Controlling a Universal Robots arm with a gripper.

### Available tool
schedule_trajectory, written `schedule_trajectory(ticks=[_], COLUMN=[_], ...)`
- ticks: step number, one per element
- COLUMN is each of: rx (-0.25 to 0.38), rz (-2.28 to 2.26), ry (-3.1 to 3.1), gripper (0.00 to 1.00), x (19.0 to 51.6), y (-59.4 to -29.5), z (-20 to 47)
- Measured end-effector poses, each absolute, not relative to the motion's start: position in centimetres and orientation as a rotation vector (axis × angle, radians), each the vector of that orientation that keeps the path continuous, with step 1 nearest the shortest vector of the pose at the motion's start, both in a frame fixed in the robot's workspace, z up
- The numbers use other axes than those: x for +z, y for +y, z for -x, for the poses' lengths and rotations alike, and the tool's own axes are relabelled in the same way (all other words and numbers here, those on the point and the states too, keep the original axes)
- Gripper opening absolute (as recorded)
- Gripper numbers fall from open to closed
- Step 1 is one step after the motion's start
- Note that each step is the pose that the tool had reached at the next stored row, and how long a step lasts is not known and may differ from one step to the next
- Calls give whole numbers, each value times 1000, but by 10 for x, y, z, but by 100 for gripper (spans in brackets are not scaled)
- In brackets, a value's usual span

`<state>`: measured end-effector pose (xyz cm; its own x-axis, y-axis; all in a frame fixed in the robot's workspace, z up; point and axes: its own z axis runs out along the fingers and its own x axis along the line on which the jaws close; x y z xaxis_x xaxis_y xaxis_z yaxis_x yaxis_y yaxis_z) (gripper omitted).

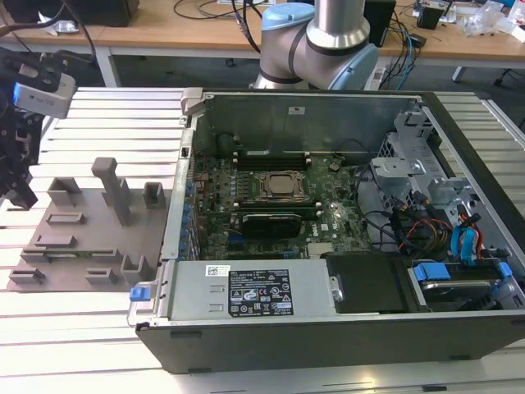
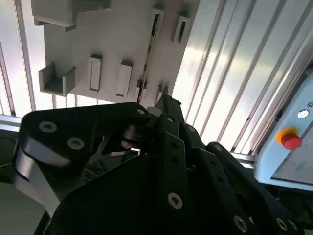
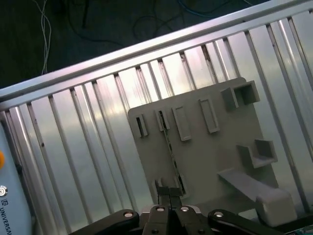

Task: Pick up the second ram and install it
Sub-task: 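Pick up the second ram and move it above second insertion slot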

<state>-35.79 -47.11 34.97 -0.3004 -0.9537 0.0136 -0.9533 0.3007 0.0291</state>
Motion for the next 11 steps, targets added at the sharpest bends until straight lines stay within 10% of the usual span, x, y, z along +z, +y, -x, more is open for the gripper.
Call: schedule_trajectory(ticks=[11], rx=[-21], rz=[-2058], ry=[-2335], gripper=[10], x=[350], y=[-471], z=[358])
